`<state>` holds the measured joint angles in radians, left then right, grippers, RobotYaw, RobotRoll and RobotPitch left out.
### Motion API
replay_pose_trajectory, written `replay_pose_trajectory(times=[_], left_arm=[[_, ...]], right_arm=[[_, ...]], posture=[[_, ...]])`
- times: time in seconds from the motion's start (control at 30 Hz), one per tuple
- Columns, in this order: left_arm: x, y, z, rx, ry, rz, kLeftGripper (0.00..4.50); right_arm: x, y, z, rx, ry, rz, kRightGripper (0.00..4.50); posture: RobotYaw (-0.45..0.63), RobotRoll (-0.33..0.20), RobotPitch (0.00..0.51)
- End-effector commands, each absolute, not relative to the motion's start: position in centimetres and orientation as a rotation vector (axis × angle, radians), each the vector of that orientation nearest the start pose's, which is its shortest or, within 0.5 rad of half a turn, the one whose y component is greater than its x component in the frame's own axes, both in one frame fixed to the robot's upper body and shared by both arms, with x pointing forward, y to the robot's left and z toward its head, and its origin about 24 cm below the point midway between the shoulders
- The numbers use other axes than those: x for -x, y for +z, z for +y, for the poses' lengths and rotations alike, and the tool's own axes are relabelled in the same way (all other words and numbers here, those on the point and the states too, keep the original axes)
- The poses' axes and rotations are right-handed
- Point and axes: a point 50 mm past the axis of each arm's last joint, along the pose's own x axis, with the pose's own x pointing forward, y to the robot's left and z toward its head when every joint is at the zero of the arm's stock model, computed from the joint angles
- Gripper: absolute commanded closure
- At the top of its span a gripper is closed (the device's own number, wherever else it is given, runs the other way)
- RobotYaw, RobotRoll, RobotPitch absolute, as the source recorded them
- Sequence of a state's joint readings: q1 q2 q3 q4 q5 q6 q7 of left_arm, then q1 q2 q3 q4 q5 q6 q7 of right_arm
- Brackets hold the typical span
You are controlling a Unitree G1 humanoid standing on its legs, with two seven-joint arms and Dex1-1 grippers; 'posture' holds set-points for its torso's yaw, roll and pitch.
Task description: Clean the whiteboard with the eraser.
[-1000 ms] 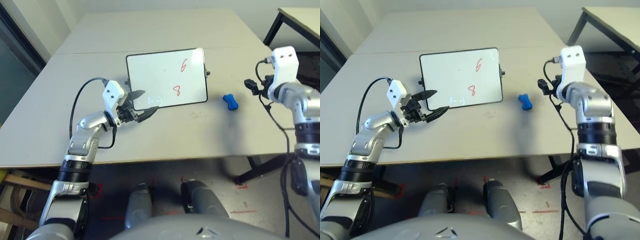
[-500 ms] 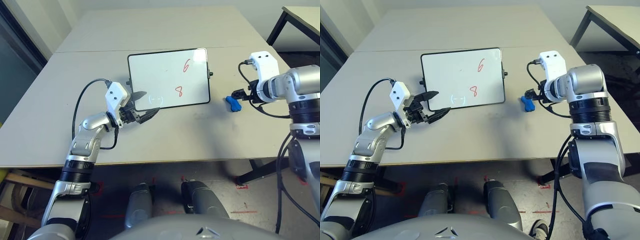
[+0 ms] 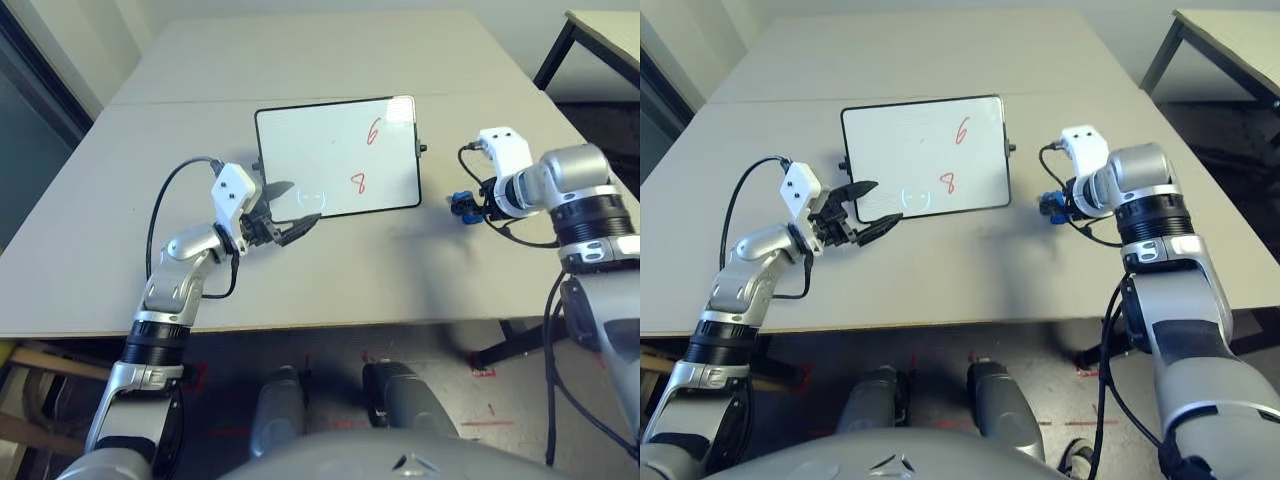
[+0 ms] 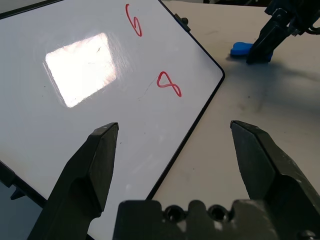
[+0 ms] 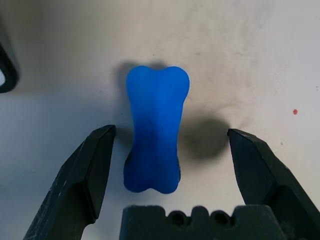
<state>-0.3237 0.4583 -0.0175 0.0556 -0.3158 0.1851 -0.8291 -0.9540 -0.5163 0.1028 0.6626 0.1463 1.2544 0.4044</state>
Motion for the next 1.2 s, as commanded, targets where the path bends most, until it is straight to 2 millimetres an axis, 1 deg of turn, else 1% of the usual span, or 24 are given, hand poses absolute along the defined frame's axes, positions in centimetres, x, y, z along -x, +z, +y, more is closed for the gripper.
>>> replay_pose_trajectory(times=[0.03, 0.17, 0.27, 0.53, 0.57, 0.6, 0.63, 0.73, 0.8, 0.83, 1.0, 1.1, 1.2], left_arm=[[-29.2, 11.3, 17.7, -0.181, -0.878, 0.005, 0.00], [-29.2, 11.3, 17.7, -0.183, -0.875, 0.005, 0.00], [-29.2, 11.3, 17.8, -0.184, -0.875, 0.005, 0.00], [-29.3, 11.3, 17.7, -0.186, -0.876, 0.003, 0.00], [-29.3, 11.2, 17.7, -0.186, -0.876, 0.003, 0.00], [-29.3, 11.2, 17.7, -0.185, -0.876, 0.003, 0.00], [-29.4, 11.2, 17.7, -0.184, -0.876, 0.003, 0.00], [-29.4, 11.2, 17.7, -0.184, -0.878, 0.003, 0.00], [-29.5, 11.2, 17.7, -0.184, -0.879, 0.003, 0.00], [-29.5, 11.2, 17.7, -0.184, -0.881, 0.002, 0.00], [-29.8, 11.2, 17.6, -0.185, -0.883, -0.004, 0.00], [-29.9, 11.3, 17.5, -0.185, -0.882, -0.008, 0.00], [-29.9, 11.3, 17.7, -0.188, -0.879, -0.010, 0.00]], right_arm=[[-36.0, 12.2, -22.5, 0.110, 0.113, 0.981, 0.03], [-36.1, 11.9, -22.5, 0.119, 0.117, 0.988, 0.03], [-36.0, 11.8, -22.5, 0.120, 0.123, 0.995, 0.58], [-35.8, 12.0, -22.6, 0.123, 0.128, 1.001, 3.58], [-35.8, 12.1, -22.6, 0.125, 0.129, 0.998, 3.91], [-35.9, 12.3, -22.5, 0.134, 0.131, 0.988, 4.13], [-35.9, 12.5, -22.5, 0.144, 0.135, 0.977, 4.26], [-36.2, 13.7, -22.1, 0.204, 0.171, 0.924, 4.27], [-36.5, 14.8, -21.4, 0.308, 0.245, 0.854, 4.27], [-36.7, 15.8, -20.8, 0.412, 0.302, 0.798, 4.27], [-36.8, 18.7, -18.0, 0.779, 0.495, 0.616, 4.28], [-36.8, 19.6, -16.6, 0.905, 0.572, 0.556, 4.28], [-36.6, 20.7, -14.5, 1.061, 0.662, 0.478, 4.28]], posture=[[-0.16, 0.000, 0.076], [-0.15, 0.000, 0.078], [-0.15, 0.000, 0.078], [-0.15, 0.000, 0.078], [-0.16, 0.000, 0.076], [-0.16, 0.000, 0.076], [-0.16, 0.000, 0.076], [-0.17, 0.000, 0.075], [-0.17, 0.000, 0.074], [-0.17, 0.000, 0.073], [-0.17, 0.000, 0.067], [-0.17, 0.000, 0.065], [-0.16, 0.000, 0.064]])
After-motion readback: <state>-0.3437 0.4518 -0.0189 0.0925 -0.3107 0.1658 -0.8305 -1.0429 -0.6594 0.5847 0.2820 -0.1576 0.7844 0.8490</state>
